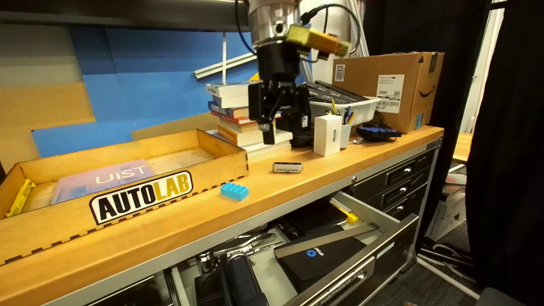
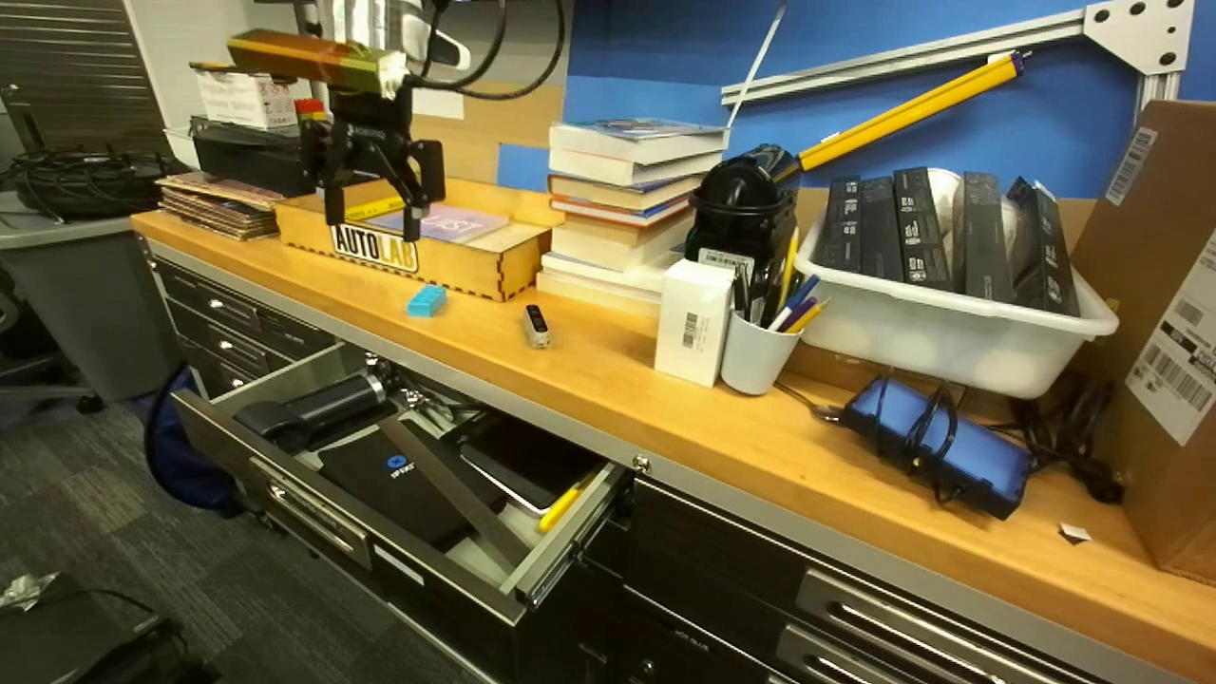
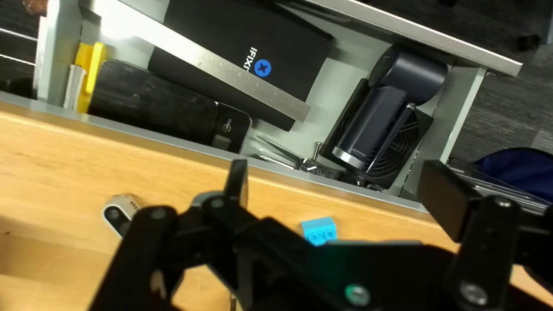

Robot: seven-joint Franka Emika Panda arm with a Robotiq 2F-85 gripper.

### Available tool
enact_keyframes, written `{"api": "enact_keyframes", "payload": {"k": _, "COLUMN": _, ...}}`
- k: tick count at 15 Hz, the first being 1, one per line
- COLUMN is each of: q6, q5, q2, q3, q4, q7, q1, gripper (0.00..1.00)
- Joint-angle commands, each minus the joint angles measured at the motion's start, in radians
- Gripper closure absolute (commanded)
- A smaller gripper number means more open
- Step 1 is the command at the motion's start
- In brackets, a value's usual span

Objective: Put the blue block inside the open drawer then close the drawer

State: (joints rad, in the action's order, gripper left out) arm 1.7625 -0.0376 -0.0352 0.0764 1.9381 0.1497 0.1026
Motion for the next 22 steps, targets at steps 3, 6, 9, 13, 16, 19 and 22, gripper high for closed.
{"api": "enact_keyframes", "payload": {"k": 3, "q6": 0.06, "q5": 0.073, "q2": 0.269, "q3": 0.038, "q4": -0.207, "q7": -0.052, "q1": 0.027, "gripper": 0.0}}
{"api": "enact_keyframes", "payload": {"k": 6, "q6": 0.121, "q5": 0.123, "q2": 0.33, "q3": 0.035, "q4": -0.243, "q7": -0.124, "q1": 0.05, "gripper": 0.0}}
{"api": "enact_keyframes", "payload": {"k": 9, "q6": 0.154, "q5": 0.113, "q2": 0.37, "q3": 0.039, "q4": -0.265, "q7": -0.142, "q1": 0.057, "gripper": 0.0}}
{"api": "enact_keyframes", "payload": {"k": 13, "q6": 0.176, "q5": 0.101, "q2": 0.422, "q3": 0.044, "q4": -0.29, "q7": -0.153, "q1": 0.068, "gripper": 0.0}}
{"api": "enact_keyframes", "payload": {"k": 16, "q6": 0.197, "q5": 0.087, "q2": 0.447, "q3": 0.046, "q4": -0.293, "q7": -0.158, "q1": 0.071, "gripper": 0.0}}
{"api": "enact_keyframes", "payload": {"k": 19, "q6": 0.226, "q5": 0.101, "q2": 0.449, "q3": 0.037, "q4": -0.276, "q7": -0.183, "q1": 0.076, "gripper": 0.26}}
{"api": "enact_keyframes", "payload": {"k": 22, "q6": 0.259, "q5": 0.1, "q2": 0.424, "q3": 0.027, "q4": -0.243, "q7": -0.227, "q1": 0.071, "gripper": 0.51}}
